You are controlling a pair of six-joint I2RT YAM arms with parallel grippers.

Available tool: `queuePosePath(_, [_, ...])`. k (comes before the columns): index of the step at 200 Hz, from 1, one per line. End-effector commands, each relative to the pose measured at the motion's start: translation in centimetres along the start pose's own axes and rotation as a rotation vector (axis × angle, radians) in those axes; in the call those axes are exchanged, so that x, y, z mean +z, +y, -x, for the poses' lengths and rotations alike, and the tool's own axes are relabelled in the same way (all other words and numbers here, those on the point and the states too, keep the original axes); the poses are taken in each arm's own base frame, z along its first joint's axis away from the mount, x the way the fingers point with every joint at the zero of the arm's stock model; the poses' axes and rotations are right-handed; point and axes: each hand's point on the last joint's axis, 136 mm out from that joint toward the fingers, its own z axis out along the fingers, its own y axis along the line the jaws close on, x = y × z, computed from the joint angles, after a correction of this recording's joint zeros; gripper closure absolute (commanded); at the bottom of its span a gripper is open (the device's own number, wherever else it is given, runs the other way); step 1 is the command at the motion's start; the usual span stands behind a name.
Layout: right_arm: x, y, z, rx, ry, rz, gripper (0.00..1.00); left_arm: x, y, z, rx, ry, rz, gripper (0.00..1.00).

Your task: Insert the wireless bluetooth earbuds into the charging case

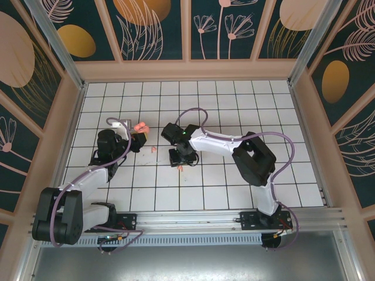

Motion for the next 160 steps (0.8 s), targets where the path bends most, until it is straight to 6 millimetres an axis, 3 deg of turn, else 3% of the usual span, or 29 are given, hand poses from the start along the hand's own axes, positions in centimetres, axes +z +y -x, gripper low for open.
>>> queuePosePath(1, [0.7,-0.4,-0.7,-0.056,0.038,-0.073,0.59,-0.2,-0.6,1.9,0.037,-0.045,-0.005,0.80])
queuePosePath(160, [2.8,-0.7,-0.6,-0.118,0.068,-0.118,0.68,-0.3,-0.5,2.0,0.035,-0.046,-0.004,0.80])
